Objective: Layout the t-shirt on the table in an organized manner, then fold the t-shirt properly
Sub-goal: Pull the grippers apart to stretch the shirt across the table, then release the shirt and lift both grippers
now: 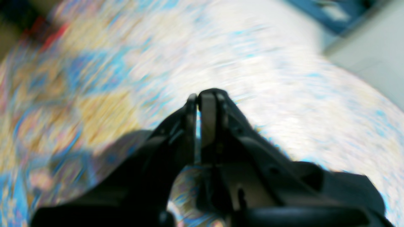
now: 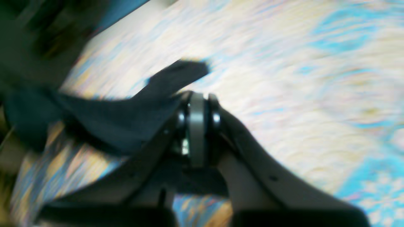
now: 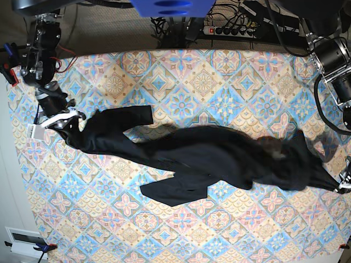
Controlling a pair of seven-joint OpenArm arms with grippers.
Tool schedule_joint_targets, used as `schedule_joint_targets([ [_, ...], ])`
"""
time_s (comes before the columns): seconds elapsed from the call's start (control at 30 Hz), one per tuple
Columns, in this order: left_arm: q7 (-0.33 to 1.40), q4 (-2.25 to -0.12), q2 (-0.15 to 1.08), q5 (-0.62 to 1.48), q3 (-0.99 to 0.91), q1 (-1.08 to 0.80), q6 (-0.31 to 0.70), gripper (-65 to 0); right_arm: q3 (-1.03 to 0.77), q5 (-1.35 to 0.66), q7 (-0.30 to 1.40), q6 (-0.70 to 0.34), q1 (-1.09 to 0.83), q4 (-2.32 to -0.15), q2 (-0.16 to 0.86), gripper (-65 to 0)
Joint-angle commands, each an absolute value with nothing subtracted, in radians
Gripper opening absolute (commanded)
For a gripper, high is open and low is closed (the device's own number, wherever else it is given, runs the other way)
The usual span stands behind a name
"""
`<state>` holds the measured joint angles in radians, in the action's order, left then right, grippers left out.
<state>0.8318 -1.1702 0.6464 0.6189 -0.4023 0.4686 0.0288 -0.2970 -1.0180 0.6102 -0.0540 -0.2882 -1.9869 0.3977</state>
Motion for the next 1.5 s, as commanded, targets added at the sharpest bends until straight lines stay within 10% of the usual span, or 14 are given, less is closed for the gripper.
schedule_joint_targets([
  [0.0,0.803,-1.171,0.673,0.631,-0.397,0.496,0.036,-59.7,-0.308,-1.030,0.582,-0.071,-0.280,-2.003,0.421,-65.0],
  [0.37,0.809,-1.116,0.673,0.699,-0.289,0.325,0.036,-44.1,-0.311,-1.030,0.581,-0.071,-0.278,-2.002,0.427,-65.0],
  [0.87,0.845,-1.287,0.596,0.895,-0.283,-0.082,0.038,-43.9,-0.338,-0.974,0.581,-0.070,-0.278,-1.986,0.458,-65.0],
  [1.17,0.851,-1.291,0.458,0.685,-0.283,0.022,0.036,-65.0,-0.337,-0.974,0.581,-0.070,-0.278,-1.968,0.458,-65.0],
  [1.47,0.889,-1.293,0.458,0.687,-0.292,0.289,0.036,-65.0,-0.341,-0.974,0.561,-0.070,-0.257,-1.925,0.460,-65.0],
])
